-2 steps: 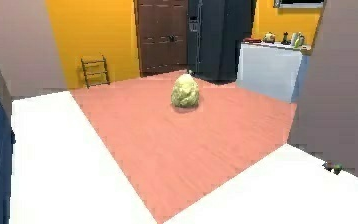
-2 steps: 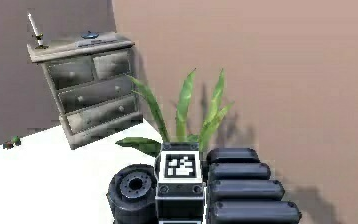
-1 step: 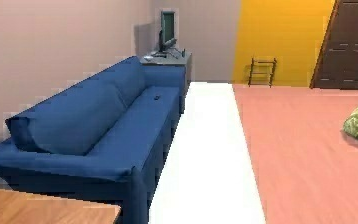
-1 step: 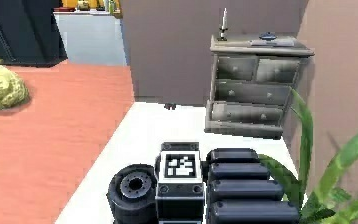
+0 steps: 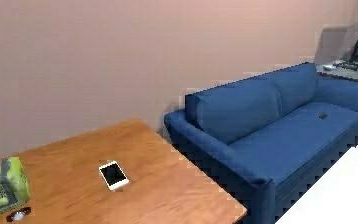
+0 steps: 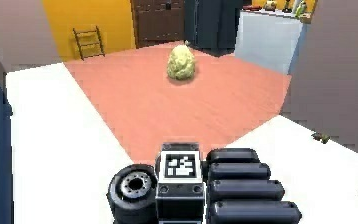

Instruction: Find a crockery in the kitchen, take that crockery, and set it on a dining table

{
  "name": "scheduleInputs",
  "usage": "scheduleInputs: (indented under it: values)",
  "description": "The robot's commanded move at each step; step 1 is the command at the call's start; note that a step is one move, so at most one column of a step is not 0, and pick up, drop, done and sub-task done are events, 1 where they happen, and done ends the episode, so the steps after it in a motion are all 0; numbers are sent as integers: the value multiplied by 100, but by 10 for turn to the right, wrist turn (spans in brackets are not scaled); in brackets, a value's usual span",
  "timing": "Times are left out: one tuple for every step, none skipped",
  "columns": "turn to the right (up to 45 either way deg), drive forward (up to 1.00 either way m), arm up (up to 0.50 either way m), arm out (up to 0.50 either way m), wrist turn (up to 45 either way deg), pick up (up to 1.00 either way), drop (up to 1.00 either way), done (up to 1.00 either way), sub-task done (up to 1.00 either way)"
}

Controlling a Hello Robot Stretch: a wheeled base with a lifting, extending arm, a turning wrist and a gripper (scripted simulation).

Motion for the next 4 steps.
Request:
scheduleInputs:
  values:
    - [-450, 0, 0, 0, 0, 0, 0, 0, 0]
    - [-360, 0, 0, 0, 0, 0, 0, 0, 0]
    - [450, 0, 0, 0, 0, 0, 0, 0, 0]
    - [450, 0, 0, 0, 0, 0, 0, 0, 0]
